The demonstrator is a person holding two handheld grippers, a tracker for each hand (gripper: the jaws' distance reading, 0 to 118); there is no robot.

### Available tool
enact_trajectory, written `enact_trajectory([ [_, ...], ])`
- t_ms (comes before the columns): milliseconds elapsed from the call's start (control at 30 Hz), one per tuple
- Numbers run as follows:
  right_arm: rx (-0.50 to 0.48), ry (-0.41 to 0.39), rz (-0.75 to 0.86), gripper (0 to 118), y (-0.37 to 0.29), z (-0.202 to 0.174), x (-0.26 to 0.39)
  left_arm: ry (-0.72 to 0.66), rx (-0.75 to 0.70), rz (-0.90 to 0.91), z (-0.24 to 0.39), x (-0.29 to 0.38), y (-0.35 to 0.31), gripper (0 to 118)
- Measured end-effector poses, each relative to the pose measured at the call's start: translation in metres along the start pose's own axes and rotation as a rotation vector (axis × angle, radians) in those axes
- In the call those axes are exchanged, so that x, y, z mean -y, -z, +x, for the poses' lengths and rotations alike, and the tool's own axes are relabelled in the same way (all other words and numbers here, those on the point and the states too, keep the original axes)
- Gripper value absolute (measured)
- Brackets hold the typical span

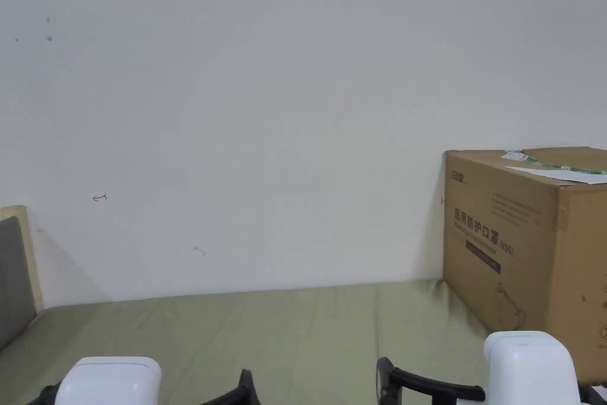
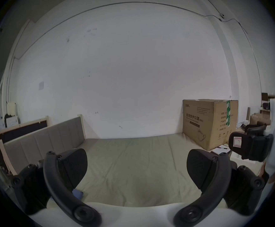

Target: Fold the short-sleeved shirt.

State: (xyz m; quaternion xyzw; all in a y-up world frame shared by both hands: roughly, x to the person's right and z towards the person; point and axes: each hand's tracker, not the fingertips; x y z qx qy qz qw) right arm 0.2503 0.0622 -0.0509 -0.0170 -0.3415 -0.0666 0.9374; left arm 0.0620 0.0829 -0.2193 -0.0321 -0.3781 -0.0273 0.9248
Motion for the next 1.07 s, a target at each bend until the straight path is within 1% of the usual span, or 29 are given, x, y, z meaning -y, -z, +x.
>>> enact_trajectory([
  [100,0.002,0.025,-0.003,118,0.004,0.003,0.001,-0.019,-0.063,-0.036,0.003,-0.002,0.004,118],
  [200,0.008,0.031,-0.006,118,0.008,0.003,0.0,-0.039,-0.108,-0.065,0.003,-0.002,0.008,118],
  [333,0.011,0.043,-0.015,118,0.011,0.004,-0.001,-0.094,-0.047,-0.112,-0.004,0.0,0.006,118],
  [433,0.001,0.063,-0.022,118,0.013,0.005,-0.001,-0.06,-0.075,-0.065,0.002,0.003,0.003,118],
  [500,0.009,0.049,-0.028,118,0.015,0.004,0.002,-0.01,-0.095,-0.052,0.006,0.002,0.004,118],
  [633,0.016,0.019,-0.032,118,0.017,0.001,0.005,0.009,-0.079,-0.048,0.01,0.002,0.005,118],
  [800,0.014,0.02,-0.043,118,0.019,0.002,0.005,0.011,-0.039,-0.026,0.012,0.006,0.002,118],
  [867,0.007,0.023,-0.04,118,0.019,0.004,0.005,0.036,-0.02,-0.013,0.015,0.012,0.0,118],
  [933,0.006,0.023,-0.041,118,0.021,0.003,0.005,0.077,-0.042,-0.024,0.021,0.015,0.001,118],
  [1067,0.016,0.001,-0.04,118,0.022,0.001,0.006,0.044,-0.055,-0.01,0.017,0.014,0.004,118],
])
